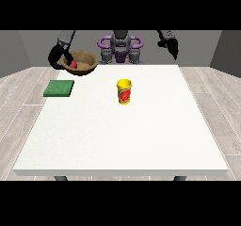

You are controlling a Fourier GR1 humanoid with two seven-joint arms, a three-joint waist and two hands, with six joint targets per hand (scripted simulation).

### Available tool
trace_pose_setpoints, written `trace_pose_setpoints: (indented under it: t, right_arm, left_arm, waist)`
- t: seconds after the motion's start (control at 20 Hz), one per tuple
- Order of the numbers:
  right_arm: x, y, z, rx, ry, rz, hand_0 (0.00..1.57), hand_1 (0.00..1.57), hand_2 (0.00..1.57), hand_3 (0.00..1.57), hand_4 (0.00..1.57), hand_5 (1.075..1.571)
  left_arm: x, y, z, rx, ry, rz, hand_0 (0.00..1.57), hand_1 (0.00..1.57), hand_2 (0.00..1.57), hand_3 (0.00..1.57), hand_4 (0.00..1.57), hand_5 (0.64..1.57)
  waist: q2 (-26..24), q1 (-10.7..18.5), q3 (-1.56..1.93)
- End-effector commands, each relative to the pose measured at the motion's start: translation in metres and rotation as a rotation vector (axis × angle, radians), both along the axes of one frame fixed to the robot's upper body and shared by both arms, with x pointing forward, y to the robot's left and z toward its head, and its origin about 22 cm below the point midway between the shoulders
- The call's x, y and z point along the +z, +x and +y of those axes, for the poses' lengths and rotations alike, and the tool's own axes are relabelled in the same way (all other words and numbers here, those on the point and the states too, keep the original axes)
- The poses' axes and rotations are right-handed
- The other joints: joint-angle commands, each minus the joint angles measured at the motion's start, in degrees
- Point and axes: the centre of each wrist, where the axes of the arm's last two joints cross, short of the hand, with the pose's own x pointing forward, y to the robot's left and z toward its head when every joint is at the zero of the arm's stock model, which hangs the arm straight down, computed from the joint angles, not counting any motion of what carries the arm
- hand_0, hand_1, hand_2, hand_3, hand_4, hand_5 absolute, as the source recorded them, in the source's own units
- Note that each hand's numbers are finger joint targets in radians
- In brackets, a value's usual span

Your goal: Pick the cup and pour the ball into the bowl, then pick the bowl and place it on the pad

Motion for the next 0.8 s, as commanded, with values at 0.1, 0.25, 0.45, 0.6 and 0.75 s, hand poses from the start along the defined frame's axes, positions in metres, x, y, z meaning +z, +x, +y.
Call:
trace_pose_setpoints:
  t: [0.1, 0.25, 0.45, 0.6, 0.75]
  right_arm:
    - [0.016, -0.014, -0.047, -0.017, 0.009, -0.022, 1.57, 1.57, 1.57, 0.47, 0.83, 1.57]
    - [0.05, 0.002, -0.056, -0.016, -0.001, -0.08, 1.57, 1.57, 1.57, 0.47, 0.83, 1.57]
    - [0.041, -0.01, -0.07, -0.054, -0.017, -0.053, 1.57, 1.57, 1.57, 0.22, 0.88, 1.57]
    - [0.048, -0.022, -0.1, -0.093, -0.039, -0.138, 1.57, 1.57, 1.57, 0.0, 0.92, 1.571]
    - [0.045, -0.027, -0.103, -0.094, 0.004, -0.207, 1.57, 1.57, 1.57, 0.0, 0.86, 1.57]
  left_arm:
    - [0.004, -0.004, 0.0, 0.014, -0.005, -0.042, 0.0, 0.0, 0.0, 0.0, 1.02, 1.424]
    - [0.004, 0.001, 0.0, 0.006, -0.01, -0.115, 0.0, 0.0, 0.0, 0.0, 1.05, 1.435]
    - [0.029, 0.002, 0.041, 0.004, -0.031, -0.09, 0.0, 0.0, 0.0, 0.0, 1.25, 1.503]
    - [0.07, 0.004, 0.108, 0.044, -0.049, -0.222, 0.0, 0.0, 0.0, 0.0, 1.32, 1.546]
    - [0.106, -0.009, 0.175, 0.109, -0.048, -0.297, 0.0, 0.0, 0.0, 0.0, 1.3, 1.571]
  waist:
    - [3.08, -0.65, 0.18]
    - [6.7, -0.19, 0.17]
    - [5.24, 1.3, 0.17]
    - [10.17, 2.82, 0.16]
    - [12.79, 2.81, 0.14]
